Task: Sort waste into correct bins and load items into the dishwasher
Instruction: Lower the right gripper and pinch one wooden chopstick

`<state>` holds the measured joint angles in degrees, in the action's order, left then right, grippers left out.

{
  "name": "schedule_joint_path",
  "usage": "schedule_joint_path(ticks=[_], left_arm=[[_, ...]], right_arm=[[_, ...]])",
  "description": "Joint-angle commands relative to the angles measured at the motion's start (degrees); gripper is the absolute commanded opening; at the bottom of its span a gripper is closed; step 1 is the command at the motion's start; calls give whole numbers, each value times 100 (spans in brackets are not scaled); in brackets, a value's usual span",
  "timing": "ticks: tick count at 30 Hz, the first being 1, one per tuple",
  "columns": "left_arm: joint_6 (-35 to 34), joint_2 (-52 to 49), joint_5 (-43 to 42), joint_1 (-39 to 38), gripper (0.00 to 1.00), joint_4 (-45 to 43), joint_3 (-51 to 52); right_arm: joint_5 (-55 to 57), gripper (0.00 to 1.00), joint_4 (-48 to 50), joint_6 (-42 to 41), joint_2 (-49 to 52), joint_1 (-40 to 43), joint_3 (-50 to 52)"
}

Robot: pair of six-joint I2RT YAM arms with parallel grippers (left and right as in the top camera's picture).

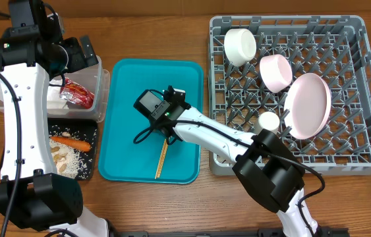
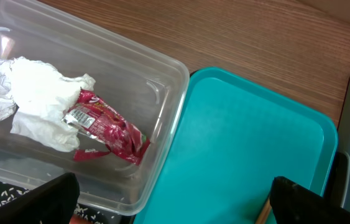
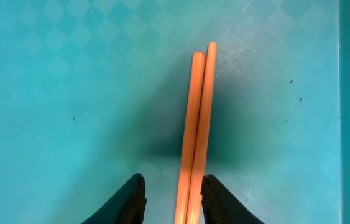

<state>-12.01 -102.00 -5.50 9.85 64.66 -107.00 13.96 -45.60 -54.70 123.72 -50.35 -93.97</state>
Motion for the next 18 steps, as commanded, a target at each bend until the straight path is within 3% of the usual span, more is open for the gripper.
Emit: schedule_joint_path(ticks=[1, 18], left_arm=[[-42, 122, 39, -13, 100, -17, -111], [-42, 122, 39, -13, 100, -17, -111]], right_arm=[[98, 33, 7, 68, 15, -17, -140], [-13, 34, 162, 42, 31, -22, -11]])
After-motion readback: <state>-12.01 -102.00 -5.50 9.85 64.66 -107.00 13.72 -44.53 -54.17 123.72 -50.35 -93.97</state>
